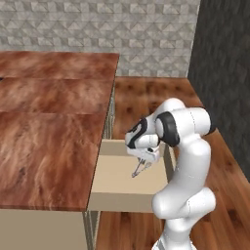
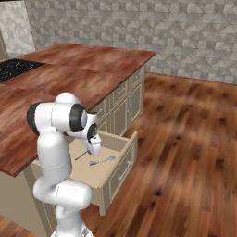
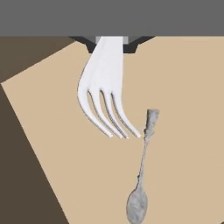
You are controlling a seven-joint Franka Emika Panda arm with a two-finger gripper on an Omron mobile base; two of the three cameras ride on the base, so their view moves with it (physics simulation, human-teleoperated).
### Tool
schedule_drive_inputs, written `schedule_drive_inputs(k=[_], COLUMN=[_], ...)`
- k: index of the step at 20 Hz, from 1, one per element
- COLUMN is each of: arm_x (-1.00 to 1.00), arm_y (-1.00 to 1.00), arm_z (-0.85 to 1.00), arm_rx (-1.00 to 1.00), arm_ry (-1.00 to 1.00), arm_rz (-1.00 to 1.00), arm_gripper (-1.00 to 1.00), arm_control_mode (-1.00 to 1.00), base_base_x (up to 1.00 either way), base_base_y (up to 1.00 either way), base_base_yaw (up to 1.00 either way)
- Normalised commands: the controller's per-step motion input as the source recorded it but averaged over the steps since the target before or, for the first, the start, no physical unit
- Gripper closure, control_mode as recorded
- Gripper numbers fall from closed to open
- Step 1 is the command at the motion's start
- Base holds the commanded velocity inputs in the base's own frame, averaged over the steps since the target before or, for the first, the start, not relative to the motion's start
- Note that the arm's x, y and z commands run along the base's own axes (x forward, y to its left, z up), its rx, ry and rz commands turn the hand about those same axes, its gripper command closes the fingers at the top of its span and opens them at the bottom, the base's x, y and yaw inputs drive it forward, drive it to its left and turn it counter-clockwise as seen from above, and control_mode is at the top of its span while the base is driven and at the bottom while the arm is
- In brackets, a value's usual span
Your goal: Organize the utensils by type. Pick up the wooden spoons from the counter and place them in the open cabinet. Then pick up the metallic utensils from the counter and place them in the open drawer.
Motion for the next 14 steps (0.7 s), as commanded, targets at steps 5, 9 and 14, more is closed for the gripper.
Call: schedule_drive_inputs(k=[5,9,14], arm_x=[-0.01,0.10,0.09], arm_y=[-0.09,0.00,0.00], arm_z=[-0.48,-0.53,-0.51], arm_rx=[-0.04,-0.15,-0.09], arm_ry=[0.00,0.00,0.06], arm_rz=[-0.11,-0.29,-0.33], arm_gripper=[1.00,1.00,1.00], arm_control_mode=[-1.00,-1.00,-1.00], base_base_x=[0.00,0.00,0.00], base_base_y=[0.00,0.00,0.00], base_base_yaw=[0.00,0.00,0.00])
